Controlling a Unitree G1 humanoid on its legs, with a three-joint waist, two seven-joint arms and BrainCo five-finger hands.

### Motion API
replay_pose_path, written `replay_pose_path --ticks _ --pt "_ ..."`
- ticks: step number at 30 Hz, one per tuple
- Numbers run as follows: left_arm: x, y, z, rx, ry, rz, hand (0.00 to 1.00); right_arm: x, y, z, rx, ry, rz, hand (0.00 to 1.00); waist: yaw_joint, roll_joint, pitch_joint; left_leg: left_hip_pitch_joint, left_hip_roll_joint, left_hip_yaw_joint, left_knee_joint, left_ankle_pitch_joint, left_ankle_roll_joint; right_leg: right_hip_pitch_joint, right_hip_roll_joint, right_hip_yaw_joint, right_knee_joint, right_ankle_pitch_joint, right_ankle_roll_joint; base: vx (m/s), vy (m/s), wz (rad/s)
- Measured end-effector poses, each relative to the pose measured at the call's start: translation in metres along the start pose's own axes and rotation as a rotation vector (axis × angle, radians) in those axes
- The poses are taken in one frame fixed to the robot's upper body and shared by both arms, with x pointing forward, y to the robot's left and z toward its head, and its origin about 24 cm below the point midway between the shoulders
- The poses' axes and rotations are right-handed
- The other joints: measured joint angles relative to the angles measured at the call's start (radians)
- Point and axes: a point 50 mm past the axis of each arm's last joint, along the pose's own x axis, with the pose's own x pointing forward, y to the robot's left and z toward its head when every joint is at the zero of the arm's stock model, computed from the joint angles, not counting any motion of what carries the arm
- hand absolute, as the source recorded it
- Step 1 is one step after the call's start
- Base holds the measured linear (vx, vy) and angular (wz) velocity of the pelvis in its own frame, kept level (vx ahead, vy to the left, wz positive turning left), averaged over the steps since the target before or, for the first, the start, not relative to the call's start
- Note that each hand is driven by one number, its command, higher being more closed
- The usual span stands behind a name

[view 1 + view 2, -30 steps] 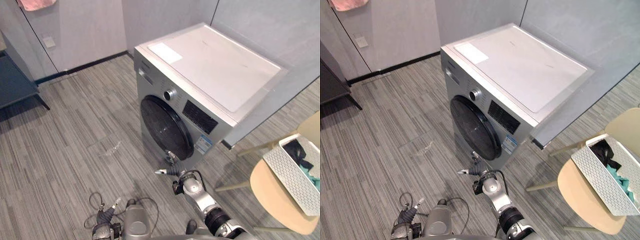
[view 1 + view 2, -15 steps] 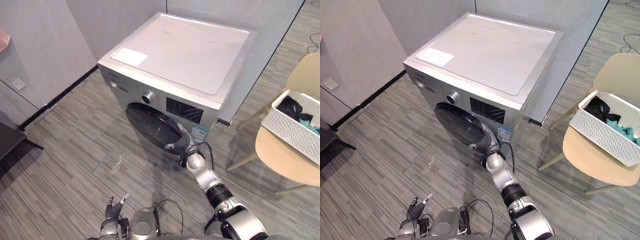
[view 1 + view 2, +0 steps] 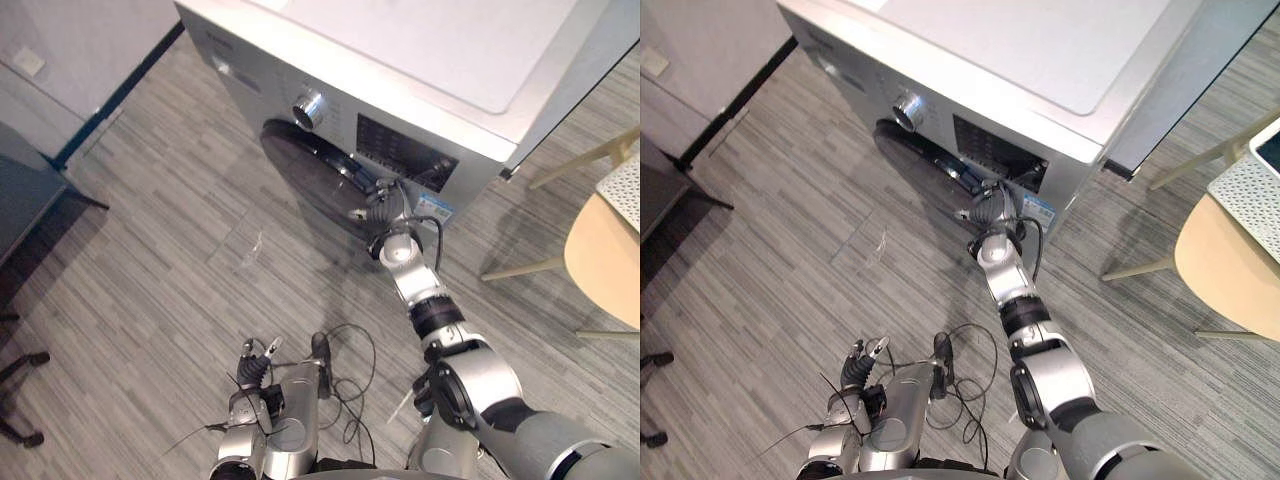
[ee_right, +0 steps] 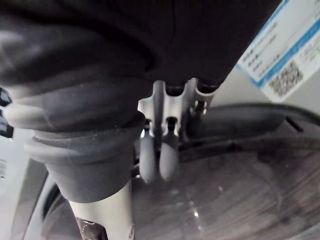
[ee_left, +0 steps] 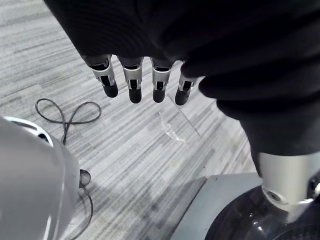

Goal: Pick up the laundry basket with both hands and put the clothes into the washing machine.

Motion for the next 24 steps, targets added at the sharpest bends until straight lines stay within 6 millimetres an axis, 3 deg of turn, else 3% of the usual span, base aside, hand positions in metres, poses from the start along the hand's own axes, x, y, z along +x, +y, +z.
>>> replay_pose_path --ticks 2,5,7,10,12,14,17,21,24 --pt "0.000 -0.004 0.004 -0.020 -0.012 -0.015 0.00 0.004 -0.002 0.001 -0.002 0.014 -0.019 0.00 0.007 0.001 0.009 -0.002 0.000 -0.007 -0.016 0.011 -0.001 0.001 0.003 -0.009 -0.010 0.004 -0.004 -0.06 -0.005 0.13" --pt "-0.003 -0.018 0.022 -0.055 -0.097 -0.079 0.00 0.026 -0.023 0.007 -0.056 0.058 -0.014 0.00 0.012 0.040 0.034 -0.035 -0.010 -0.044 -0.047 0.040 -0.012 0.002 0.008 -0.053 -0.043 0.018 -0.008 -0.10 -0.015 0.33" --pt "-0.002 -0.020 0.032 -0.075 -0.134 -0.090 0.00 0.033 -0.034 0.015 -0.022 0.053 0.024 0.00 0.015 0.050 0.046 -0.037 -0.022 -0.061 -0.092 0.070 -0.025 0.002 0.008 -0.076 -0.059 0.028 -0.009 -0.08 -0.004 0.31" --pt "-0.007 -0.031 0.048 -0.078 -0.199 -0.174 0.00 0.043 -0.056 0.017 0.173 0.093 0.134 0.00 0.028 0.057 0.050 -0.038 -0.028 -0.083 -0.138 0.102 -0.039 0.005 0.010 -0.105 -0.070 0.035 -0.018 -0.07 -0.001 0.22" --pt "-0.015 -0.042 0.053 -0.062 -0.229 -0.267 0.00 0.043 -0.061 0.019 0.337 0.094 0.221 0.00 0.032 0.060 0.057 -0.037 -0.028 -0.093 -0.159 0.116 -0.036 0.005 0.010 -0.116 -0.069 0.034 -0.020 -0.05 -0.012 0.12" --pt "-0.026 -0.052 0.051 -0.018 -0.235 -0.387 0.00 0.034 -0.048 0.026 0.541 0.040 0.355 0.00 0.028 0.060 0.058 -0.035 -0.024 -0.107 -0.169 0.125 -0.044 0.007 0.014 -0.127 -0.066 0.033 -0.020 0.00 -0.030 0.06" --pt "-0.037 -0.056 0.053 -0.016 -0.259 -0.459 0.00 0.012 -0.017 0.012 0.648 0.049 0.539 0.00 0.015 0.060 0.058 -0.024 -0.016 -0.109 -0.169 0.129 -0.039 0.012 0.016 -0.125 -0.045 0.017 -0.023 0.06 -0.050 -0.02" --pt "-0.053 -0.059 0.090 0.008 -0.456 -0.477 0.00 -0.031 0.039 -0.010 0.717 0.101 0.774 0.00 0.018 0.059 0.057 0.009 -0.006 -0.109 -0.168 0.127 -0.033 0.014 0.004 -0.111 0.038 -0.043 -0.020 0.10 -0.081 0.00" --pt "-0.064 -0.059 0.114 0.122 -0.618 -0.431 0.00 -0.054 0.059 -0.034 0.764 0.162 0.804 0.00 0.022 0.058 0.055 0.019 -0.008 -0.110 -0.168 0.122 -0.026 0.013 -0.007 -0.106 0.078 -0.071 -0.018 0.05 -0.052 0.02"
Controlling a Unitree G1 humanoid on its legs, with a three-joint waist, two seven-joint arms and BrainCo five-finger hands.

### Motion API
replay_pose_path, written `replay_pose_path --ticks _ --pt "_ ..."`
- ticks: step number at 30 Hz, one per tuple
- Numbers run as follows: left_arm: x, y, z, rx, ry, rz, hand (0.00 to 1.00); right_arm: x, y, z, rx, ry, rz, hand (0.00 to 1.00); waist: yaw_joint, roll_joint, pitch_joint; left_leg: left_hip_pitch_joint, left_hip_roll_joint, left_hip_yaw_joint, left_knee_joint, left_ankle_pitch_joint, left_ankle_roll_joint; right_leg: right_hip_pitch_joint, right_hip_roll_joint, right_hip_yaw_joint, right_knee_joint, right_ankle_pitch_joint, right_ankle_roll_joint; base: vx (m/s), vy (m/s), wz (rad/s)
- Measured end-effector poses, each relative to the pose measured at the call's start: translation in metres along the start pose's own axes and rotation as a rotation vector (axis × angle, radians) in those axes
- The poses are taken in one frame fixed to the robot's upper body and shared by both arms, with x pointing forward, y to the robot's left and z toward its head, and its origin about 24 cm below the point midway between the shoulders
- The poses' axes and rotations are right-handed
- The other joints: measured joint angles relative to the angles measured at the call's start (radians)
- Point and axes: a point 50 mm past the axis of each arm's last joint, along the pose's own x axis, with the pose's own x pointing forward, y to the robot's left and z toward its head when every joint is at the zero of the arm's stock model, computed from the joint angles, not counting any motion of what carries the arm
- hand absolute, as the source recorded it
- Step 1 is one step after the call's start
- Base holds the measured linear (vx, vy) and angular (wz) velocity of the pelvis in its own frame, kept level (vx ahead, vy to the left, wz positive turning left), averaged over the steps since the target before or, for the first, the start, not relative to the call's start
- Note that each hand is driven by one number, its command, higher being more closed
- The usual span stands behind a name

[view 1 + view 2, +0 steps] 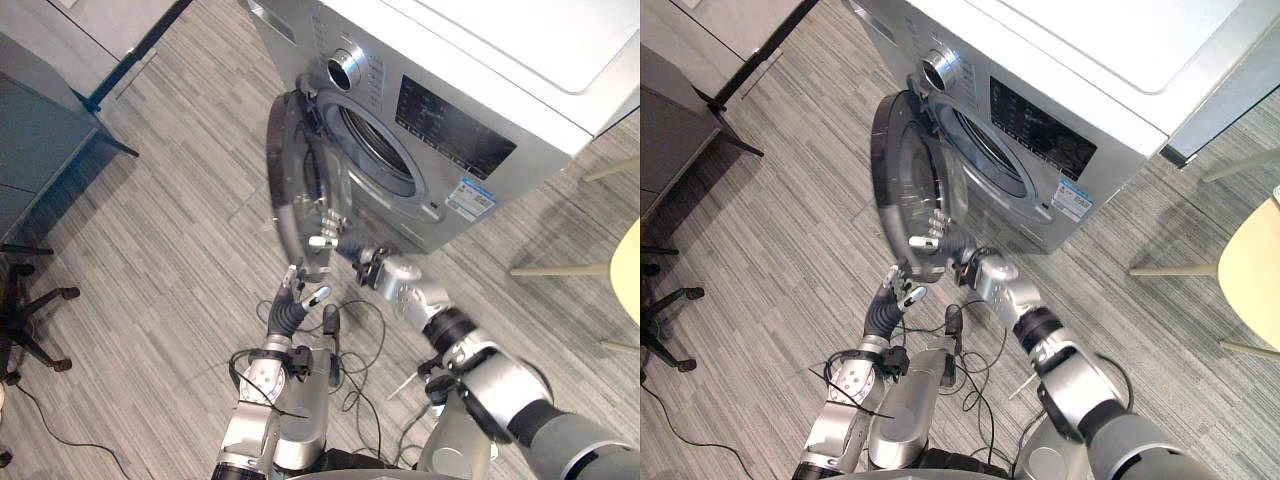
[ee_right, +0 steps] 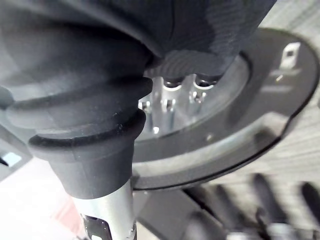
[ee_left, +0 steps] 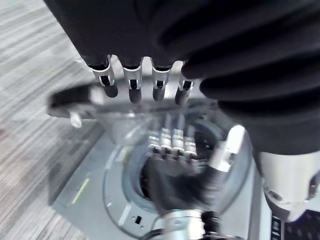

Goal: Pick up the laundry basket with both hands and put the clothes into the washing machine.

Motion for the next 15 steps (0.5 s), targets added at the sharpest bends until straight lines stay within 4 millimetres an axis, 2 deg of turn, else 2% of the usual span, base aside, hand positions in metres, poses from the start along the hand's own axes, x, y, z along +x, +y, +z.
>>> replay_pose_path --ticks 3,4,7,9,12,15 --pt "0.004 0.002 0.016 0.092 -0.074 0.034 0.00 -0.011 -0.008 -0.023 0.045 0.034 -0.039 0.00 -0.002 -0.001 -0.001 0.001 -0.001 0.000 0.000 0.000 0.001 -0.005 -0.003 0.003 0.013 -0.005 -0.001 0.00 -0.018 -0.01" --pt "0.004 0.004 0.030 0.134 -0.139 0.066 0.00 -0.018 -0.014 -0.039 0.075 0.058 -0.072 0.00 -0.004 -0.005 -0.003 0.006 -0.001 0.003 0.000 -0.002 0.003 -0.004 -0.003 0.007 0.014 -0.005 -0.001 -0.02 -0.012 -0.07" --pt "0.004 0.009 0.056 0.182 -0.260 0.124 0.00 -0.030 -0.019 -0.069 0.134 0.116 -0.126 0.00 -0.013 -0.014 -0.022 0.023 -0.001 0.025 0.003 -0.011 0.015 -0.007 -0.003 0.030 0.014 -0.006 0.000 -0.04 -0.007 -0.20" --pt "0.005 0.008 0.062 0.190 -0.292 0.130 0.00 -0.036 -0.020 -0.083 0.148 0.150 -0.144 0.00 -0.018 -0.015 -0.043 0.027 -0.001 0.033 0.008 -0.017 0.015 -0.007 -0.002 0.037 0.012 -0.006 0.000 -0.03 -0.008 -0.17" --pt "0.007 0.002 0.062 0.164 -0.301 0.084 0.00 -0.046 -0.022 -0.102 0.184 0.196 -0.180 0.00 -0.020 -0.026 -0.079 0.024 0.006 0.054 0.022 -0.029 0.002 -0.021 0.009 0.061 -0.007 0.000 -0.006 -0.02 -0.009 -0.24" --pt "0.033 0.001 0.031 0.141 -0.166 -0.031 0.00 -0.052 -0.030 -0.113 0.165 0.245 -0.227 0.00 -0.035 -0.030 -0.078 0.009 0.026 0.070 0.055 -0.038 -0.008 -0.031 0.035 0.083 -0.031 0.027 -0.018 -0.05 -0.008 -0.23"
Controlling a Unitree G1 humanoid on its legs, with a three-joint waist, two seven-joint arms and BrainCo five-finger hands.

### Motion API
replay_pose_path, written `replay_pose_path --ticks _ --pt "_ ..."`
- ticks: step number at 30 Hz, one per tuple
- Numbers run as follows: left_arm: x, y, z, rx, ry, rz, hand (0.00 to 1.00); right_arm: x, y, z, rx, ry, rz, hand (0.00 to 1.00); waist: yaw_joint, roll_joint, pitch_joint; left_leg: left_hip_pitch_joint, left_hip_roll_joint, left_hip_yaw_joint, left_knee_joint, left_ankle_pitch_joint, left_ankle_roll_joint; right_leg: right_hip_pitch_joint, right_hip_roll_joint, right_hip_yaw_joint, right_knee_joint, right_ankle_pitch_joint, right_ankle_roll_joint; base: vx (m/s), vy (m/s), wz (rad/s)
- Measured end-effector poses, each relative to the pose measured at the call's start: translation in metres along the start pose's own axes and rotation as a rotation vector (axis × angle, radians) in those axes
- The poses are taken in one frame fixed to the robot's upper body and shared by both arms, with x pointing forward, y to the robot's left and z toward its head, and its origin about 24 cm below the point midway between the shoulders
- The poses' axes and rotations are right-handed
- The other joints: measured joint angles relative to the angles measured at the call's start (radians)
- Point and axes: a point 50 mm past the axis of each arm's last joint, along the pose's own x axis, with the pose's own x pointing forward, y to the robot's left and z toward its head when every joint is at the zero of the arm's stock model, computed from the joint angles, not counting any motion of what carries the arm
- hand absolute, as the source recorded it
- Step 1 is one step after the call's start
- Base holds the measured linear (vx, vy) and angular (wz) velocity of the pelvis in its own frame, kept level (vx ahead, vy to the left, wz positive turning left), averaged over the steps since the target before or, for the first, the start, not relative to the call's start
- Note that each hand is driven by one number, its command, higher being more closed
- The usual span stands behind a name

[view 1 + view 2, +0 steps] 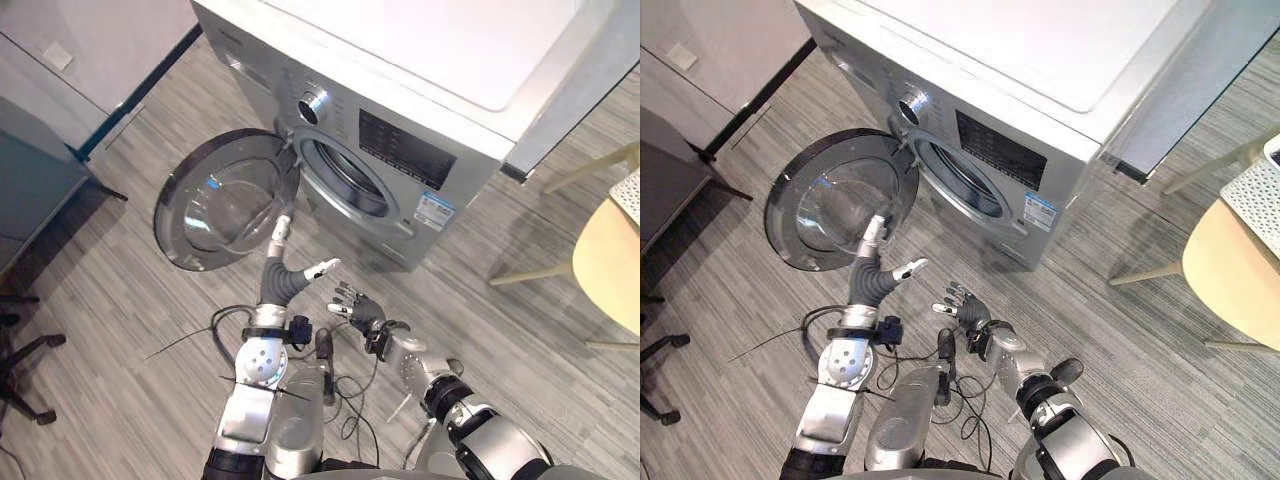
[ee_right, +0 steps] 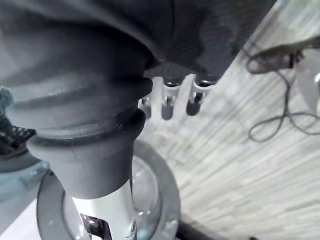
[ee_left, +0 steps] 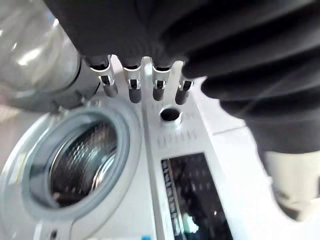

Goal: Pick up the laundry basket with both hands and put the clothes into the washing machine.

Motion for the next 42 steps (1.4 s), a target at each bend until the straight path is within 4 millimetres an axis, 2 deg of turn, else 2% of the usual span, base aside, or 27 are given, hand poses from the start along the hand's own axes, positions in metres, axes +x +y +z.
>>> replay_pose_path --ticks 2,5,6,7,8,10,12,15,17,20,23,25,26,27,29,30,31,32,33,35,36,37,38,39,40,41,42 --pt "0.013 0.020 -0.031 -0.030 0.153 0.041 0.00 -0.002 -0.008 -0.006 -0.081 0.041 -0.032 0.00 -0.023 -0.015 -0.001 -0.033 0.011 0.010 0.032 -0.007 -0.003 -0.029 0.014 0.014 -0.013 0.020 -0.011 -0.07 0.000 -0.23" --pt "0.037 0.056 -0.045 -0.031 0.248 0.145 0.00 -0.007 -0.027 -0.011 -0.108 0.075 -0.126 0.00 -0.038 -0.034 0.001 -0.091 0.032 0.014 0.081 -0.026 -0.011 -0.067 0.035 0.026 -0.036 0.040 -0.022 -0.12 -0.014 -0.22" --pt "0.058 0.088 -0.042 -0.043 0.271 0.214 0.00 -0.012 -0.042 -0.012 -0.129 0.094 -0.193 0.00 -0.043 -0.056 0.010 -0.127 0.040 0.021 0.099 -0.028 -0.013 -0.098 0.046 0.032 -0.054 0.053 -0.025 -0.15 -0.009 -0.21" --pt "0.064 0.099 -0.039 -0.042 0.275 0.236 0.00 -0.015 -0.046 -0.013 -0.135 0.102 -0.212 0.00 -0.045 -0.066 0.013 -0.138 0.041 0.021 0.101 -0.028 -0.013 -0.106 0.050 0.033 -0.065 0.057 -0.026 -0.20 -0.005 -0.29" --pt "0.078 0.141 -0.033 -0.020 0.306 0.327 0.00 -0.019 -0.055 -0.017 -0.119 0.117 -0.255 0.00 -0.057 -0.106 0.020 -0.163 0.037 0.014 0.099 -0.028 -0.013 -0.132 0.055 0.032 -0.087 0.067 -0.025 -0.14 0.004 -0.26" --pt "0.077 0.201 -0.021 0.004 0.364 0.495 0.00 -0.021 -0.060 -0.017 -0.105 0.114 -0.299 0.00 -0.091 -0.156 0.029 -0.193 0.026 -0.011 0.083 -0.025 -0.017 -0.151 0.066 0.024 -0.133 0.073 -0.031 -0.12 0.023 -0.27" --pt "0.076 0.217 -0.012 -0.030 0.347 0.567 0.00 -0.028 -0.069 -0.023 -0.069 0.113 -0.349 0.00 -0.099 -0.166 0.034 -0.208 0.032 -0.011 0.083 -0.024 -0.018 -0.153 0.067 0.009 -0.157 0.079 -0.023 -0.02 0.016 -0.10" --pt "0.072 0.225 -0.011 -0.132 0.315 0.619 0.00 -0.040 -0.079 -0.035 -0.002 0.106 -0.408 0.00 -0.108 -0.167 0.035 -0.223 0.038 -0.013 0.126 -0.030 -0.009 -0.151 0.067 0.006 -0.145 0.118 -0.032 0.07 -0.001 0.06" --pt "0.053 0.234 -0.017 -0.182 0.290 0.677 0.00 -0.040 -0.072 -0.038 0.031 0.081 -0.397 0.00 -0.116 -0.168 0.039 -0.238 0.086 -0.012 0.221 -0.082 -0.010 -0.152 0.082 0.019 -0.100 0.109 -0.052 0.08 -0.010 -0.38" --pt "0.017 0.219 -0.054 -0.251 0.356 0.715 0.00 -0.050 -0.077 -0.041 -0.003 0.059 -0.422 0.00 -0.114 -0.161 0.044 -0.210 0.165 0.039 0.387 -0.200 -0.005 -0.155 0.107 0.096 0.005 0.055 -0.053 0.05 0.051 -0.90" --pt "-0.028 0.174 -0.110 -0.370 0.533 0.736 0.00 -0.063 -0.091 -0.043 -0.050 0.055 -0.489 0.00 -0.117 -0.153 0.051 -0.119 0.246 0.152 0.489 -0.308 -0.006 -0.165 0.142 0.220 0.054 0.023 -0.041 0.00 0.084 -1.17" --pt "-0.048 0.148 -0.131 -0.419 0.621 0.723 0.00 -0.074 -0.100 -0.050 -0.054 0.073 -0.529 0.00 -0.119 -0.150 0.054 -0.062 0.263 0.209 0.489 -0.328 0.002 -0.164 0.128 0.231 0.097 0.000 -0.045 0.01 0.056 -0.81" --pt "-0.057 0.138 -0.138 -0.420 0.663 0.706 0.00 -0.078 -0.105 -0.047 -0.058 0.056 -0.544 0.00 -0.128 -0.147 0.055 -0.038 0.268 0.223 0.489 -0.334 -0.003 -0.167 0.106 0.226 0.169 -0.043 -0.058 0.05 -0.017 -0.45" --pt "-0.071 0.129 -0.147 -0.406 0.718 0.684 0.00 -0.084 -0.111 -0.049 -0.058 0.059 -0.565 0.00 -0.137 -0.148 0.055 -0.008 0.271 0.229 0.488 -0.337 -0.006 -0.154 0.071 0.216 0.278 -0.129 -0.056 0.06 -0.070 -0.16" --pt "-0.092 0.120 -0.158 -0.393 0.790 0.675 0.00 -0.089 -0.119 -0.044 -0.070 0.058 -0.590 0.00 -0.146 -0.143 0.054 0.032 0.278 0.238 0.483 -0.333 -0.033 -0.134 0.057 0.177 0.322 -0.194 -0.051 0.09 -0.168 -0.28" --pt "-0.111 0.113 -0.166 -0.403 0.848 0.687 0.00 -0.090 -0.124 -0.036 -0.091 0.044 -0.611 0.00 -0.141 -0.124 0.042 0.064 0.302 0.261 0.438 -0.318 -0.050 -0.127 0.095 0.155 0.284 -0.224 -0.036 0.10 -0.200 -0.58" --pt "-0.124 0.110 -0.171 -0.405 0.887 0.694 0.00 -0.089 -0.126 -0.030 -0.099 0.032 -0.623 0.00 -0.142 -0.125 0.034 0.092 0.299 0.290 0.392 -0.297 -0.043 -0.107 0.066 0.082 0.279 -0.261 -0.024 0.16 -0.195 -0.81" --pt "-0.140 0.100 -0.178 -0.417 0.942 0.695 0.00 -0.092 -0.130 -0.024 -0.113 0.010 -0.639 0.00 -0.142 -0.129 0.006 0.145 0.304 0.354 0.328 -0.260 -0.071 -0.066 -0.013 -0.021 0.318 -0.273 -0.049 0.19 -0.243 -0.97" --pt "-0.153 0.095 -0.181 -0.430 0.974 0.708 0.00 -0.092 -0.131 -0.015 -0.134 -0.015 -0.648 0.00 -0.131 -0.143 -0.007 0.193 0.302 0.404 0.316 -0.259 -0.074 -0.050 -0.064 -0.100 0.350 -0.267 -0.054 0.22 -0.341 -1.31" --pt "-0.168 0.085 -0.187 -0.450 1.037 0.716 0.00 -0.087 -0.126 0.020 -0.199 -0.130 -0.635 0.00 -0.147 -0.114 -0.027 0.237 0.344 0.445 0.314 -0.253 -0.086 -0.047 -0.034 -0.134 0.387 -0.289 -0.084 0.18 -0.328 -1.10" --pt "-0.168 0.076 -0.190 -0.474 1.057 0.707 0.00 -0.087 -0.120 0.049 -0.281 -0.226 -0.625 0.00 -0.148 -0.089 -0.052 0.276 0.384 0.477 0.301 -0.213 -0.128 -0.060 0.026 -0.105 0.389 -0.314 -0.100 0.25 -0.335 -0.85" --pt "-0.169 0.074 -0.191 -0.487 1.060 0.710 0.00 -0.086 -0.115 0.061 -0.303 -0.269 -0.615 0.00 -0.150 -0.084 -0.060 0.293 0.399 0.480 0.305 -0.191 -0.128 -0.060 0.056 -0.091 0.384 -0.324 -0.106 0.32 -0.415 -1.31" --pt "-0.172 0.071 -0.192 -0.510 1.064 0.720 0.00 -0.082 -0.104 0.081 -0.356 -0.338 -0.588 0.00 -0.149 -0.087 -0.081 0.315 0.426 0.480 0.335 -0.127 -0.099 -0.059 0.105 -0.053 0.364 -0.339 -0.119 0.26 -0.360 -1.19" --pt "-0.173 0.070 -0.192 -0.513 1.068 0.717 0.00 -0.081 -0.097 0.094 -0.391 -0.388 -0.571 0.00 -0.144 -0.090 -0.099 0.309 0.454 0.478 0.388 -0.055 -0.021 -0.051 0.147 -0.027 0.328 -0.342 -0.123 0.30 -0.366 -1.35" --pt "-0.177 0.069 -0.194 -0.516 1.081 0.723 0.00 -0.080 -0.087 0.113 -0.420 -0.462 -0.563 0.00 -0.146 -0.089 -0.104 0.283 0.512 0.468 0.493 0.025 0.109 0.003 0.205 -0.001 0.252 -0.339 -0.126 0.26 -0.280 -0.98" --pt "-0.179 0.070 -0.194 -0.514 1.080 0.728 0.00 -0.080 -0.083 0.121 -0.436 -0.491 -0.565 0.00 -0.145 -0.090 -0.105 0.282 0.525 0.462 0.546 0.007 0.126 0.032 0.227 0.017 0.224 -0.338 -0.128 0.31 -0.308 -0.93" --pt "-0.179 0.070 -0.194 -0.510 1.072 0.731 0.00 -0.081 -0.078 0.134 -0.468 -0.534 -0.572 0.00 -0.132 -0.094 -0.110 0.267 0.511 0.428 0.621 -0.049 0.159 0.070 0.252 0.054 0.185 -0.334 -0.133 0.26 -0.229 -0.93"
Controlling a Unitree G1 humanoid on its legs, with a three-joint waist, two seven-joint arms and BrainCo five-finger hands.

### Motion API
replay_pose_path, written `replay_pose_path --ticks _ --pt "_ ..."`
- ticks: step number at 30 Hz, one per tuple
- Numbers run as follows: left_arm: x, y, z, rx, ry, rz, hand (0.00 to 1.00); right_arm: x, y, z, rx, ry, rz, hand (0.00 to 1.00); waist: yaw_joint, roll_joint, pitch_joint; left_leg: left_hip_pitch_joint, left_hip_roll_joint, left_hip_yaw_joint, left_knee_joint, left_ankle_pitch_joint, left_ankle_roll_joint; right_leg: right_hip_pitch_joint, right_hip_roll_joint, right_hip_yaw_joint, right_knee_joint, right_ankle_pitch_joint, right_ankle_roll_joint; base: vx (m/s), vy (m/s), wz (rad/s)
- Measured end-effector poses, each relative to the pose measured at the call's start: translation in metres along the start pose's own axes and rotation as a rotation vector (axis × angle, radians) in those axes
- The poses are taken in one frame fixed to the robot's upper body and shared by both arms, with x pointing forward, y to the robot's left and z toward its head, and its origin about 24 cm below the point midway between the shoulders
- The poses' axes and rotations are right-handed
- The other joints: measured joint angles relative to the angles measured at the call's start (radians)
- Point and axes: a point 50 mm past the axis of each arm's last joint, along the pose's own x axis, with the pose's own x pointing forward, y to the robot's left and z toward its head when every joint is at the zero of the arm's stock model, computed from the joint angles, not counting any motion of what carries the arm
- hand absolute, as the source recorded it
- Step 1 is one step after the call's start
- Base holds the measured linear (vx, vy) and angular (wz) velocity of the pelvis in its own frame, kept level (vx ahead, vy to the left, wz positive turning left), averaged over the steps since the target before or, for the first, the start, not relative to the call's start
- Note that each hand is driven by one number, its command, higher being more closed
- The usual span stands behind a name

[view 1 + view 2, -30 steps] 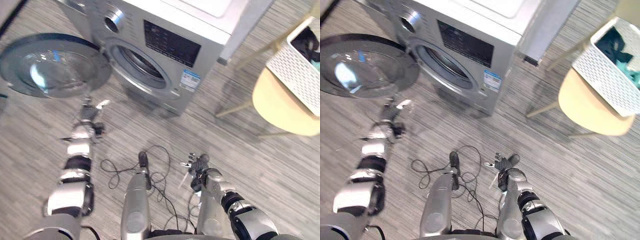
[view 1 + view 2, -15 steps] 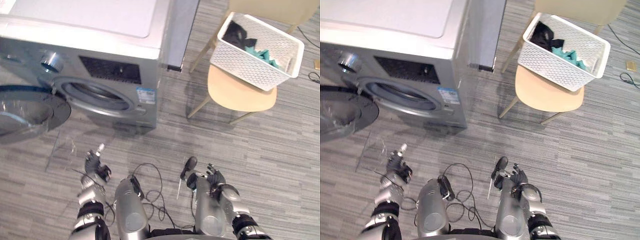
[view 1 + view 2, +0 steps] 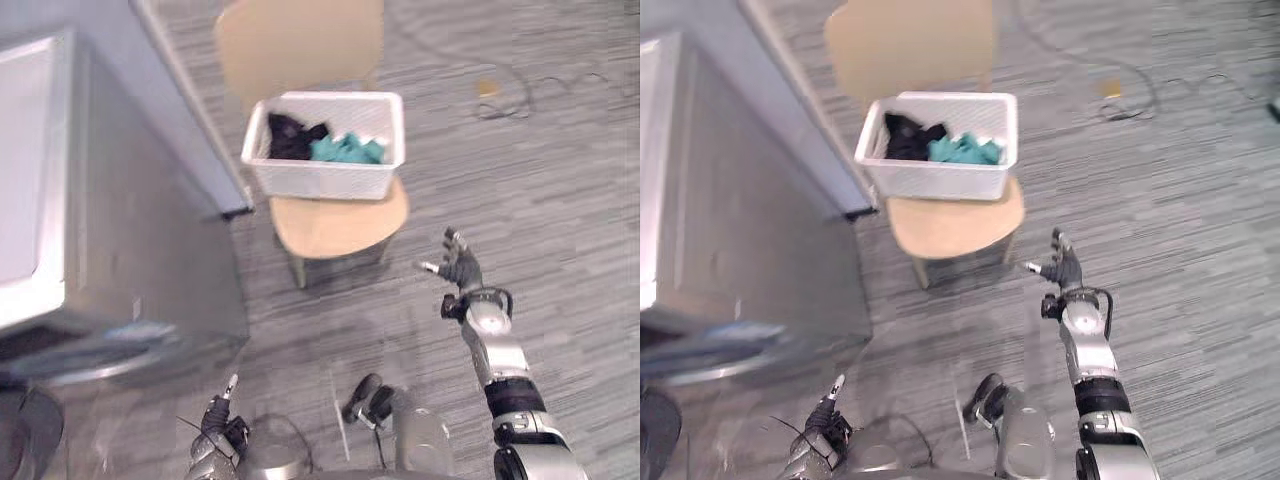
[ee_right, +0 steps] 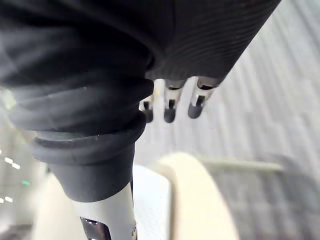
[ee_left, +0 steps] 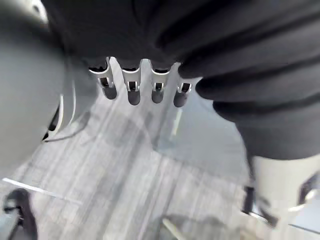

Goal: Pick up the laundry basket with both hands and put the clothes into the washing machine.

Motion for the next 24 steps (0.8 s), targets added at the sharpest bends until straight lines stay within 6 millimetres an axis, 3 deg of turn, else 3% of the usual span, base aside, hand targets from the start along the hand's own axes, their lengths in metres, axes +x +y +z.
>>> replay_pose_path --ticks 2,5,6,9,10,11,12,14,15,17,18,20,21,22,23,24 --pt "-0.002 0.008 -0.006 0.003 0.007 0.018 0.00 0.013 0.008 0.032 -0.034 -0.125 0.024 0.00 0.022 -0.004 -0.030 -0.083 -0.112 -0.105 0.078 -0.108 -0.019 0.064 0.047 0.077 -0.103 0.023 0.006 0.28 -0.183 -1.22" --pt "-0.006 0.018 -0.018 0.010 0.045 0.041 0.00 0.023 0.025 0.075 -0.021 -0.286 0.056 0.00 0.053 -0.002 -0.032 -0.203 -0.261 -0.113 0.020 -0.211 -0.021 0.160 0.100 0.148 -0.218 0.048 0.014 0.31 -0.062 -0.87" --pt "-0.008 0.020 -0.026 0.013 0.071 0.048 0.00 0.027 0.036 0.093 -0.011 -0.342 0.080 0.00 0.072 -0.002 -0.032 -0.263 -0.346 -0.101 -0.057 -0.222 -0.008 0.195 0.107 0.171 -0.243 0.048 0.015 0.35 0.040 -0.69" --pt "-0.008 0.019 -0.028 0.011 0.079 0.048 0.00 0.028 0.061 0.116 0.016 -0.416 0.138 0.00 0.102 -0.002 -0.032 -0.331 -0.461 -0.076 -0.232 -0.214 -0.006 0.256 0.112 0.174 -0.283 0.048 0.020 0.32 0.073 -0.37" --pt "-0.009 0.019 -0.029 0.010 0.082 0.049 0.00 0.026 0.074 0.123 0.022 -0.439 0.176 0.00 0.112 -0.001 -0.033 -0.331 -0.484 -0.064 -0.330 -0.178 -0.010 0.276 0.119 0.172 -0.288 0.042 0.040 0.36 0.081 -0.51" --pt "-0.010 0.022 -0.032 0.009 0.090 0.057 0.00 0.023 0.090 0.130 0.030 -0.463 0.224 0.00 0.132 0.014 -0.045 -0.318 -0.481 -0.052 -0.427 -0.085 0.116 0.307 0.150 0.182 -0.293 0.026 0.079 0.46 0.083 -0.19" --pt "-0.007 0.020 -0.026 0.012 0.080 0.055 0.00 0.020 0.104 0.130 0.056 -0.462 0.258 0.00 0.135 -0.028 -0.055 -0.312 -0.497 -0.047 -0.410 -0.095 0.104 0.327 0.134 0.183 -0.314 0.018 0.096 0.32 0.055 -0.09" --pt "-0.005 0.013 -0.021 -0.005 0.062 0.037 0.00 0.020 0.131 0.127 0.040 -0.424 0.334 0.00 0.178 -0.041 -0.063 -0.276 -0.485 -0.056 -0.372 -0.169 0.094 0.338 0.124 0.187 -0.233 0.018 0.118 0.36 0.065 0.00" --pt "-0.005 0.012 -0.021 -0.023 0.061 0.039 0.00 0.017 0.144 0.123 0.032 -0.404 0.368 0.00 0.188 -0.040 -0.063 -0.254 -0.472 -0.066 -0.345 -0.201 0.100 0.319 0.107 0.182 -0.108 0.017 0.142 0.33 0.079 0.05" --pt "-0.004 0.013 -0.018 -0.016 0.059 0.041 0.00 0.010 0.160 0.123 0.029 -0.403 0.440 0.00 0.190 -0.049 -0.068 -0.215 -0.456 -0.114 -0.310 -0.241 0.081 0.208 0.043 0.201 0.271 0.068 0.245 0.29 0.042 0.51" --pt "-0.004 0.012 -0.016 -0.003 0.053 0.032 0.00 0.010 0.161 0.124 0.022 -0.406 0.449 0.00 0.193 -0.052 -0.070 -0.205 -0.459 -0.124 -0.311 -0.242 0.079 0.179 0.027 0.211 0.351 0.074 0.258 0.31 0.000 0.86" --pt "-0.004 0.007 -0.015 0.047 0.048 0.007 0.00 0.010 0.159 0.123 -0.005 -0.408 0.460 0.00 0.204 -0.065 -0.078 -0.165 -0.507 -0.171 -0.364 -0.239 0.068 0.118 -0.051 0.208 0.421 0.060 0.239 0.23 -0.021 0.96" --pt "-0.004 0.005 -0.015 0.060 0.049 -0.002 0.00 0.011 0.158 0.123 -0.037 -0.416 0.468 0.00 0.205 -0.078 -0.090 -0.158 -0.543 -0.213 -0.399 -0.236 0.057 0.102 -0.099 0.174 0.367 0.035 0.188 0.19 -0.040 0.93" --pt "-0.004 0.003 -0.015 0.065 0.049 -0.009 0.00 0.012 0.157 0.122 -0.059 -0.420 0.472 0.00 0.202 -0.083 -0.098 -0.164 -0.555 -0.244 -0.407 -0.239 0.045 0.093 -0.111 0.161 0.327 0.020 0.162 0.17 -0.077 1.16" --pt "-0.003 0.001 -0.013 0.087 0.044 -0.022 0.00 0.015 0.152 0.119 -0.110 -0.416 0.477 0.00 0.200 -0.066 -0.096 -0.179 -0.565 -0.300 -0.419 -0.236 0.040 0.069 -0.115 0.176 0.225 0.002 0.129 0.15 -0.115 1.31" --pt "-0.002 -0.002 -0.011 0.099 0.037 -0.033 0.00 0.022 0.143 0.111 -0.187 -0.389 0.470 0.00 0.194 -0.072 -0.101 -0.193 -0.575 -0.363 -0.426 -0.228 0.027 0.044 -0.110 0.240 0.118 0.001 0.126 0.14 -0.124 1.42"
